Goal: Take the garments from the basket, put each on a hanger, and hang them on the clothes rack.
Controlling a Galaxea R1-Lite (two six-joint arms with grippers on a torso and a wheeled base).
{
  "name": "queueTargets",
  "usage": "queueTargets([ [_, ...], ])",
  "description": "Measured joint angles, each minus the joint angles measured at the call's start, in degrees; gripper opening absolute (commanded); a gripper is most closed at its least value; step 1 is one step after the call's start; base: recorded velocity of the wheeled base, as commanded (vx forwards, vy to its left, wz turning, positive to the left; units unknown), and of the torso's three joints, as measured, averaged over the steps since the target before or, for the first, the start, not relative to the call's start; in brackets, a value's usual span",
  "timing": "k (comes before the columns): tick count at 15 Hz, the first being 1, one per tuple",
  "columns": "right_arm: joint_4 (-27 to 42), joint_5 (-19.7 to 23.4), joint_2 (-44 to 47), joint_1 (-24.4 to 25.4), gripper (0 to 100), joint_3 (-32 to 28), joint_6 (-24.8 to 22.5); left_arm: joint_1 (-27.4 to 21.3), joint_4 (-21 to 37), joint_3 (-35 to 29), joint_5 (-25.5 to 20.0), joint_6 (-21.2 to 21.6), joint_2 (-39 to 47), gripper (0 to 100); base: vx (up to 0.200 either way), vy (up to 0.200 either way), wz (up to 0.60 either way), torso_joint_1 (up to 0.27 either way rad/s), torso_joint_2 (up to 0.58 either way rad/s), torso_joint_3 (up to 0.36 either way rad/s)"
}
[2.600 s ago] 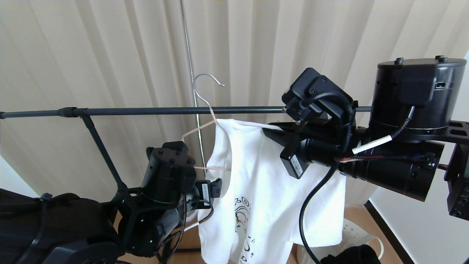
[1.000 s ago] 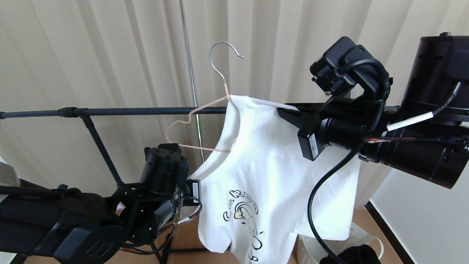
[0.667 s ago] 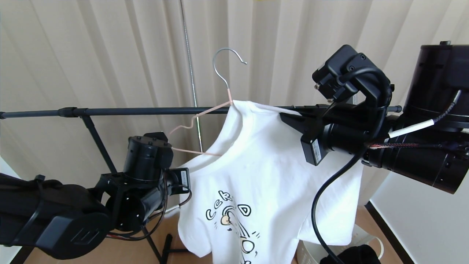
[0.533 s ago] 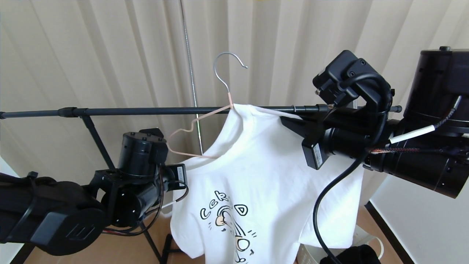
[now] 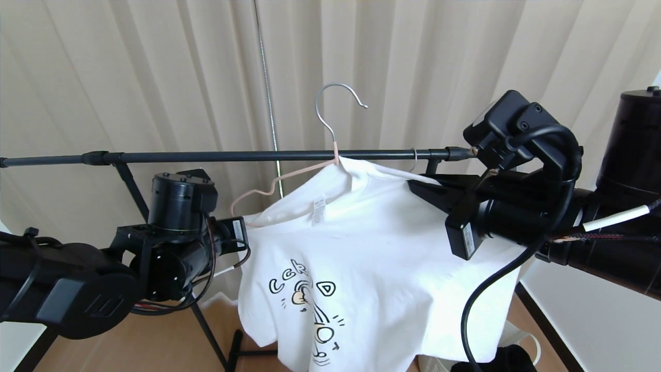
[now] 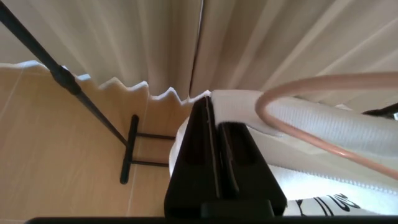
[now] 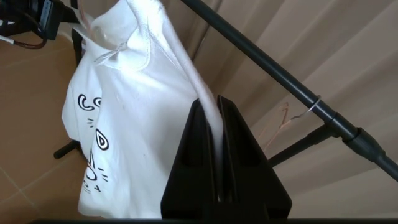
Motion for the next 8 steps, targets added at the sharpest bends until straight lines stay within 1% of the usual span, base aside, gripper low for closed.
queueTargets([
  [3, -0.01, -0.09, -1.02, -0.01, 0, 1.62, 0.09, 0.83, -0.24, -0.50, 0.00, 0.00, 0.00, 0, 0.000, 0.000, 0.00, 0.000, 0.00, 0.000],
  [8, -0.01, -0.11, -1.63, -0.01, 0, 3.61, 0.12, 0.94, -4.73, 0.16, 0.00, 0.99, -0.52, 0, 0.000, 0.000, 0.00, 0.000, 0.00, 0.000],
])
